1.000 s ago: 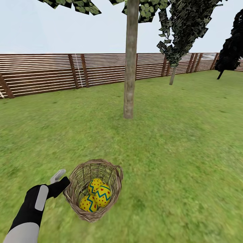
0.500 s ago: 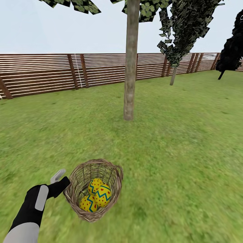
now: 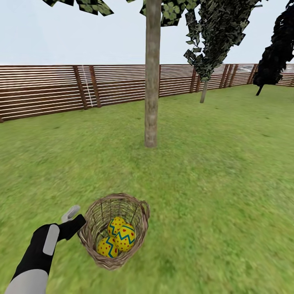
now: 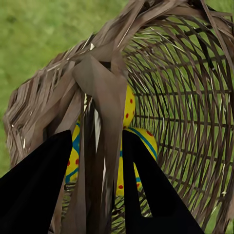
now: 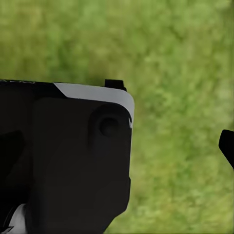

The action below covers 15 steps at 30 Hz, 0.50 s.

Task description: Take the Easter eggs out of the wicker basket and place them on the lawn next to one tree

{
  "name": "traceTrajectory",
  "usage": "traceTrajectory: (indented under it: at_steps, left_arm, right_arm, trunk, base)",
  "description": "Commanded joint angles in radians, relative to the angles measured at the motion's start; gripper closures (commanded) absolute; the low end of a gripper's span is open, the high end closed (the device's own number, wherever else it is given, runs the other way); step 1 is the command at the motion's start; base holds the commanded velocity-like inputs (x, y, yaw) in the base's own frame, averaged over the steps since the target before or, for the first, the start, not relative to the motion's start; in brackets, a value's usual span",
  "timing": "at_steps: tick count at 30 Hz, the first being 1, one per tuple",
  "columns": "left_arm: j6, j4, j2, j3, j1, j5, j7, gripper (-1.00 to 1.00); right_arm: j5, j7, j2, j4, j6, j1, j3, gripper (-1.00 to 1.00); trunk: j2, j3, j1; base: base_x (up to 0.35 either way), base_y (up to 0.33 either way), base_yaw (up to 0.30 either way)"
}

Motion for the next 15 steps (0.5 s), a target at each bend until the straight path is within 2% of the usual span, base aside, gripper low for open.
traceTrajectory:
  at_steps: [1, 6, 15]
  left_arm:
    - [0.004, 0.005, 0.0, 0.004, -0.002, 0.002, -0.008, 1.0]
    - [0.004, 0.01, 0.0, 0.004, -0.002, 0.003, -0.009, 1.0]
    - [0.003, 0.011, 0.001, 0.004, -0.002, 0.003, -0.009, 1.0]
  right_arm:
    - [0.008, -0.005, 0.0, 0.004, -0.005, -0.002, 0.0, -1.0]
    - [0.009, -0.005, 0.0, 0.005, -0.005, -0.002, 0.0, -1.0]
    - [0.016, -0.005, -0.002, 0.005, -0.004, -0.002, 0.0, -1.0]
  trunk:
    - [-0.002, -0.002, 0.001]
    - [-0.002, 0.0, 0.001]
    - [-0.002, 0.001, 0.001]
  base:
    - [0.217, 0.0, -0.041]
    - [0.217, 0.0, -0.227]
    - [0.217, 0.0, -0.014]
